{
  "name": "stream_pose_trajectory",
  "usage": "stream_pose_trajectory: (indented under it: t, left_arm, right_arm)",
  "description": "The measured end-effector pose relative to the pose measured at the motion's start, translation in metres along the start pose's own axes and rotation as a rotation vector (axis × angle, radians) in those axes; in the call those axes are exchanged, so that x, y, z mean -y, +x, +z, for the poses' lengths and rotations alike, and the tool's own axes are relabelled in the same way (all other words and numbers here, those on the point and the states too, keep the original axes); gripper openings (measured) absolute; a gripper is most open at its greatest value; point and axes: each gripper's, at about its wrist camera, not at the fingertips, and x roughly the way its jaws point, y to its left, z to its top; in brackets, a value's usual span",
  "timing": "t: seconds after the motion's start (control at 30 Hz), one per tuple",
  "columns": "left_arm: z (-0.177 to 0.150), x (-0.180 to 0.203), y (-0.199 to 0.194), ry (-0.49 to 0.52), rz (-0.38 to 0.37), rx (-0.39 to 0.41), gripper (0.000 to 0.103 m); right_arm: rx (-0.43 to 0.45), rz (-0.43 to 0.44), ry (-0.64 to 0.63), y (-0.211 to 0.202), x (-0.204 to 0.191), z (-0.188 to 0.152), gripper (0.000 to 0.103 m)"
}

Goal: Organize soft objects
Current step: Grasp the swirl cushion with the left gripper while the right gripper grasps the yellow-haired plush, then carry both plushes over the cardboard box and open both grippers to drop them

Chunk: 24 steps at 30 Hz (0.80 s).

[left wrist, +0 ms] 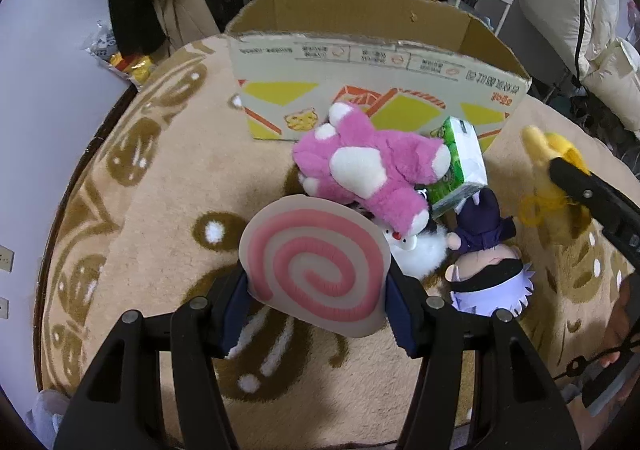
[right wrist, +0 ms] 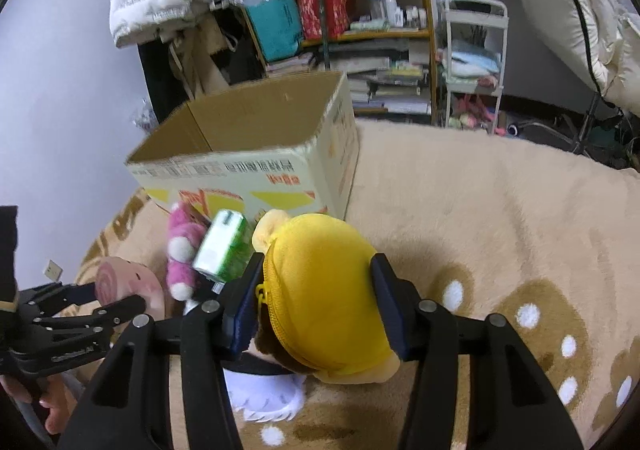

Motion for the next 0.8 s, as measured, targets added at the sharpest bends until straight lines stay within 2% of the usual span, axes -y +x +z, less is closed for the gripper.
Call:
stream_pose_trajectory:
  t: [0.17,0.4,0.57,0.67,0.8]
  left_arm:
    - [-0.003,-0.006,-0.027,-0.024,0.033,0.105,0.058]
    - [-0.005,-0.004,-0.075,-0.011,0.090,0.367,0.059]
    - [-0.004,0.003,-0.100,0.010,0.110,0.513,0.059]
    - [0.002,0.007,-0.111,0.026,0.112,0.571,0.059]
    - [0.014,0.011,-0.119,0.035,0.105,0.600,0.059]
  right_arm:
    - [0.094,-0.001,-0.016,-0.027,-0.008,0.006,0.055]
    - [0.211,0.029,-0.007,-0.058,-0.012,0.018,0.053]
    - [0.277,0.040,-0.038,-0.071,-0.022,0.030,0.053]
    - [0.310,0.040,-0.061,-0.076,-0.030,0.038,0.053]
    - [0.343,0.051,-0.080,-0.077,-0.037,0.056,0.053]
